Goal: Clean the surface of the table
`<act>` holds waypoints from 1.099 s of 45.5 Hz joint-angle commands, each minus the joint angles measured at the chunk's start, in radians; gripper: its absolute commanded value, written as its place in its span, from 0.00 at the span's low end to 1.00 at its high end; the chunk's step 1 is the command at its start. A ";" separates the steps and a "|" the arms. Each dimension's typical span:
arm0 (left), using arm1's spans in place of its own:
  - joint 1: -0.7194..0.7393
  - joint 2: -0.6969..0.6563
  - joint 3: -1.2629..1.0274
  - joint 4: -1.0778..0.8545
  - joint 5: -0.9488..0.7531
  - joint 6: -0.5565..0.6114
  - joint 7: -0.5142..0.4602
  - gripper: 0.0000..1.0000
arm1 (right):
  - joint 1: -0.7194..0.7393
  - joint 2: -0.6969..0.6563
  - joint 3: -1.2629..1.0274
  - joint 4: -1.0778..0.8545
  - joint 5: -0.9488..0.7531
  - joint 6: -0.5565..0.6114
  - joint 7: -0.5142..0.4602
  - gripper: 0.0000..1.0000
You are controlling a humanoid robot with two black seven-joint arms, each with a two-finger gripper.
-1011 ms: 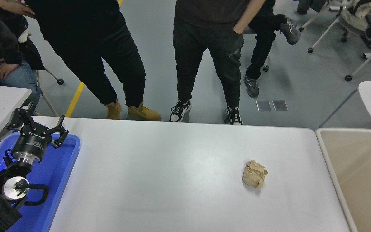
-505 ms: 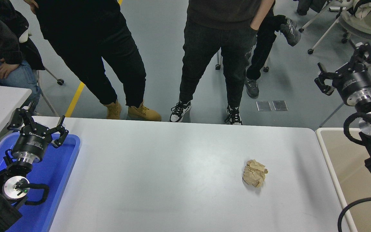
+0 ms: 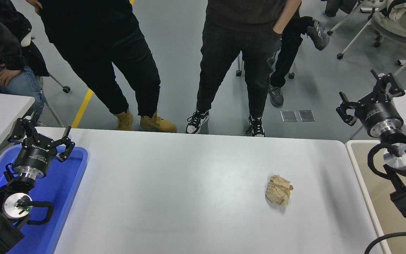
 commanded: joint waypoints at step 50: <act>0.000 0.000 0.000 0.000 0.000 0.000 0.000 1.00 | -0.032 -0.182 -0.080 -0.007 -0.060 0.016 0.103 0.99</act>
